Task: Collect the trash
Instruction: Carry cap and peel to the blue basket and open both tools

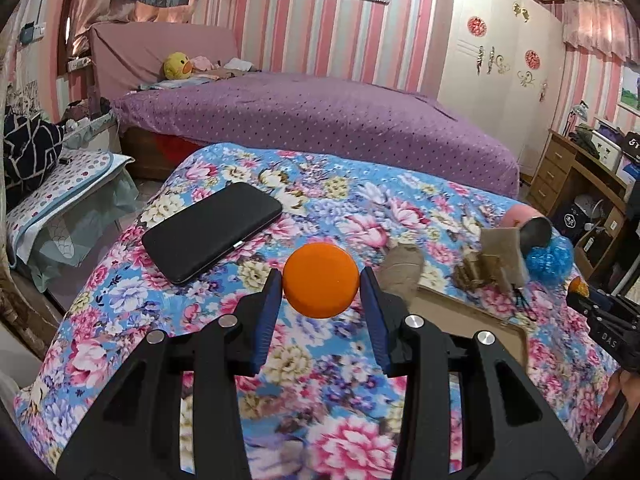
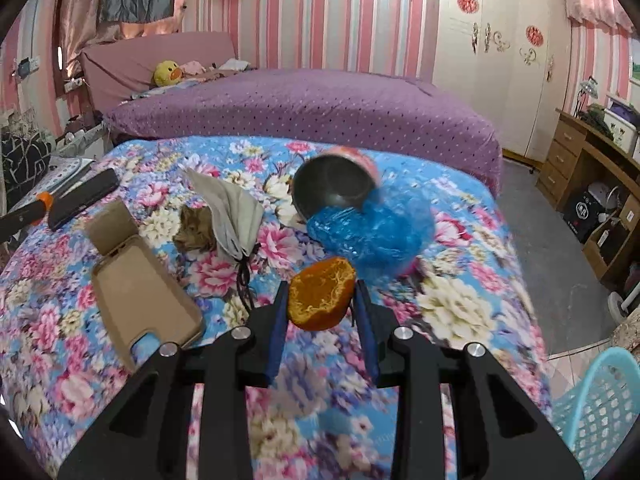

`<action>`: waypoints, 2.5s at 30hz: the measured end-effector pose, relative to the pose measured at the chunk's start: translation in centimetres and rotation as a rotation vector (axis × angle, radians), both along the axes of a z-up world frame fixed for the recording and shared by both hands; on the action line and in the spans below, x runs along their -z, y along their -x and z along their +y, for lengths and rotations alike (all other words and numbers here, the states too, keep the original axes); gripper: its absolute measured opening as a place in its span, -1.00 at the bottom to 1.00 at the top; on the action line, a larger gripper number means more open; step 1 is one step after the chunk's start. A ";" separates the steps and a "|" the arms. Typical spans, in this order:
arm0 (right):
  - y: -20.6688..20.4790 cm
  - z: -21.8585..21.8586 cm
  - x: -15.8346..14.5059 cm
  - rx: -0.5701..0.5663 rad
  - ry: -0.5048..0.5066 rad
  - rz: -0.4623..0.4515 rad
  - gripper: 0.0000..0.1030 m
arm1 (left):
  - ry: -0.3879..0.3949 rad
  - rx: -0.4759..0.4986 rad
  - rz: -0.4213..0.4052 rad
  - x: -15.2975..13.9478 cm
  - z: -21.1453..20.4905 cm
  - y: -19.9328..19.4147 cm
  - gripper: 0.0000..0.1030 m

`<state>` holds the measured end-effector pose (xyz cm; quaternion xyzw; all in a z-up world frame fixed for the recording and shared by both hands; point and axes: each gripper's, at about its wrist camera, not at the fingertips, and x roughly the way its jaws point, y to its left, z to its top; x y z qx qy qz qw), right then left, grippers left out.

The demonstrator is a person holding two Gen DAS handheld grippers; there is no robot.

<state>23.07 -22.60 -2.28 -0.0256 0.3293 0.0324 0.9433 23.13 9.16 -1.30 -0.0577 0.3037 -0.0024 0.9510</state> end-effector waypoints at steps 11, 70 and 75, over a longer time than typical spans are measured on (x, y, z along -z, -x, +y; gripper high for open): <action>5.9 -2.0 -2.4 0.015 0.041 -0.060 -0.38 | 0.039 0.076 -0.040 -2.1 -5.1 4.5 -0.24; 20.2 -35.7 0.4 0.554 -0.014 -0.101 -0.38 | 0.014 0.726 0.026 3.0 -48.6 11.6 -0.17; 20.1 -35.9 0.8 0.554 -0.029 -0.096 -0.38 | 0.006 0.691 0.020 3.2 -47.4 11.1 0.69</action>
